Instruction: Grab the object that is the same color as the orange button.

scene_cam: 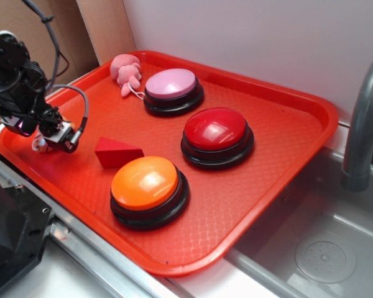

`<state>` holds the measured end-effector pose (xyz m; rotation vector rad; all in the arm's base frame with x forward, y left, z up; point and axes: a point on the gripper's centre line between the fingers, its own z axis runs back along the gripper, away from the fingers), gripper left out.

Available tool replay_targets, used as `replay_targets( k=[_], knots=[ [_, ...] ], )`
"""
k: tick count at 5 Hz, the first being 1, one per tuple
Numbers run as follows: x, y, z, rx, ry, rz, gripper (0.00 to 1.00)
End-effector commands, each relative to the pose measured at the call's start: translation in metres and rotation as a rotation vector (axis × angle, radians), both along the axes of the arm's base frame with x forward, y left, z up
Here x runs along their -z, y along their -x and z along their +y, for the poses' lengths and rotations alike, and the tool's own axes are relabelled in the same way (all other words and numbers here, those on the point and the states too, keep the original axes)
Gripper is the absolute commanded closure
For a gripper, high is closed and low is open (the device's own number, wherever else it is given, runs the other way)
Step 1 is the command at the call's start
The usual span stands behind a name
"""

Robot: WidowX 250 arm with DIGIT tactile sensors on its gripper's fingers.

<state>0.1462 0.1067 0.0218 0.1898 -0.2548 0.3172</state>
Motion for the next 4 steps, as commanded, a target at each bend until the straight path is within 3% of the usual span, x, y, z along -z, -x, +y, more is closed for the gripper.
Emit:
replay_targets(
  k=[1, 3, 4],
  knots=[
    [0.004, -0.003, 0.005, -0.012, -0.025, -0.025, 1.0],
    [-0.014, -0.005, 0.0, -0.028, -0.012, -0.015, 1.0],
    [-0.053, -0.006, -0.008, -0.171, 0.053, 0.001, 1.0]
  ],
)
